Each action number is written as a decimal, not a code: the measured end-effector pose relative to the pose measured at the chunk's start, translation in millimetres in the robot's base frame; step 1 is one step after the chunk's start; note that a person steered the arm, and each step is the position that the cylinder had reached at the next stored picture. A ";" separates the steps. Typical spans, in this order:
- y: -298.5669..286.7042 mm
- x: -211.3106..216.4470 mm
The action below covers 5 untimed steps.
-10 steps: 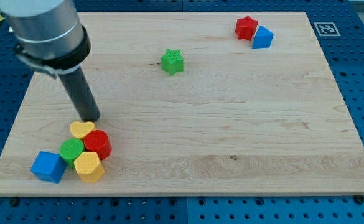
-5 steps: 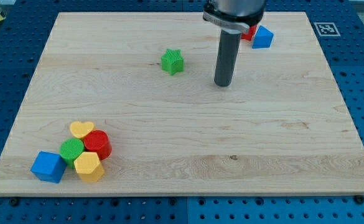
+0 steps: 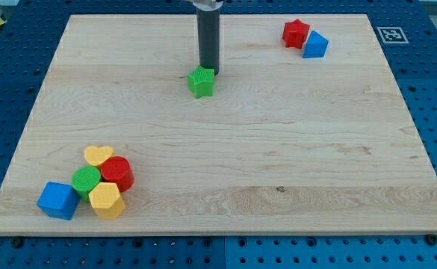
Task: Place the green star above the yellow heart
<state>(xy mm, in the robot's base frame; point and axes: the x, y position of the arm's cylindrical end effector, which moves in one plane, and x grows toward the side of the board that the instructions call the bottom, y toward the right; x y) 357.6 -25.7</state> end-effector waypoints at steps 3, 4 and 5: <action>-45.0 73.3; -36.1 71.8; -5.7 71.7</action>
<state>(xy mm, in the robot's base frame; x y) 429.3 -31.4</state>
